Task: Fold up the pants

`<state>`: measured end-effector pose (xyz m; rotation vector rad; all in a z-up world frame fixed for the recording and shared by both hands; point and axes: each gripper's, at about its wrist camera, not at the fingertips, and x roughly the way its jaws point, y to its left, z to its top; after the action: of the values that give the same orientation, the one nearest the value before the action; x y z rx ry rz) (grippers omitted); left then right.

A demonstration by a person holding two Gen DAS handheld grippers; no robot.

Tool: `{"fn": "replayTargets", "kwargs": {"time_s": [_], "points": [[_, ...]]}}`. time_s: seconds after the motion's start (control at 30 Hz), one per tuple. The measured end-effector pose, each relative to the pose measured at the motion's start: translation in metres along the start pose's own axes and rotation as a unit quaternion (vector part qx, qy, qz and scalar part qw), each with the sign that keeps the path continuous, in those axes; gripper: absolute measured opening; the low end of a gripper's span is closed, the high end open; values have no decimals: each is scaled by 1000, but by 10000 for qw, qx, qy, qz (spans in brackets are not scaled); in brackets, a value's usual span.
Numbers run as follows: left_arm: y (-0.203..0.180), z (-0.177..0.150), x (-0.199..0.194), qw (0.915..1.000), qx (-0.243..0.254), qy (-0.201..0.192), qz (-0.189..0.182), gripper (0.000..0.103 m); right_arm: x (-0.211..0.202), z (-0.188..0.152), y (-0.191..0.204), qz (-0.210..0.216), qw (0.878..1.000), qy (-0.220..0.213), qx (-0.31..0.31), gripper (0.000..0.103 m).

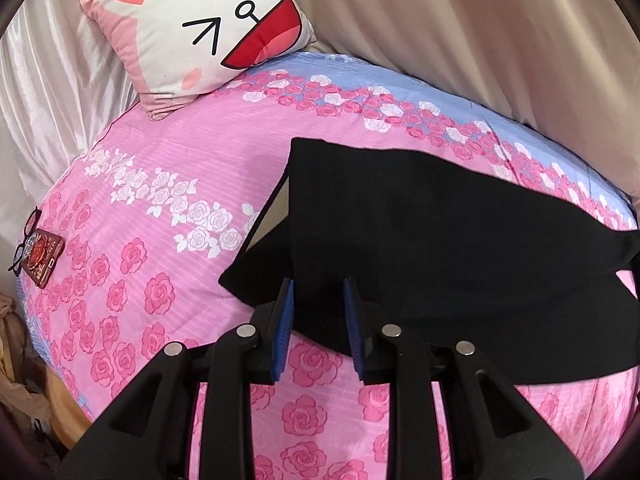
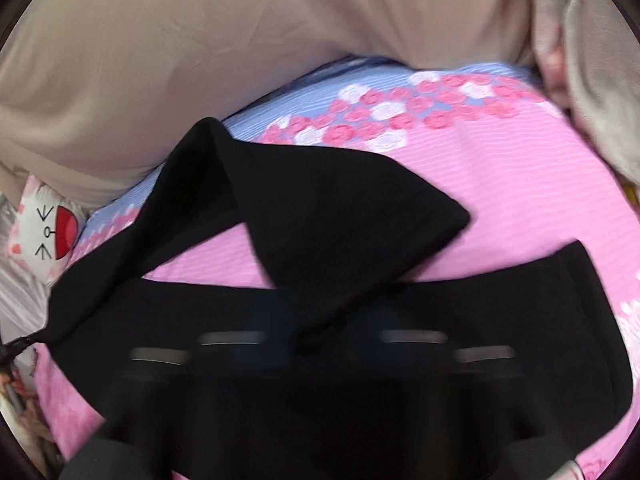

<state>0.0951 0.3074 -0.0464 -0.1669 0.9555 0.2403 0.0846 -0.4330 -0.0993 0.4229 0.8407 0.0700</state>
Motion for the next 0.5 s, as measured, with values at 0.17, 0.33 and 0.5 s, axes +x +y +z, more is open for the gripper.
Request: {"fn": "replayTargets", "kwargs": {"time_s": [0.17, 0.33, 0.5], "points": [[9, 15, -20, 9997, 52, -229, -86, 24, -97, 24, 15, 163, 9954, -920, -234, 7], [21, 23, -33, 9975, 190, -498, 470, 23, -186, 21, -37, -516, 9883, -1436, 74, 7], [43, 20, -6, 9979, -62, -252, 588, 23, -115, -21, -110, -1340, 9899, -45, 470, 20]]}}
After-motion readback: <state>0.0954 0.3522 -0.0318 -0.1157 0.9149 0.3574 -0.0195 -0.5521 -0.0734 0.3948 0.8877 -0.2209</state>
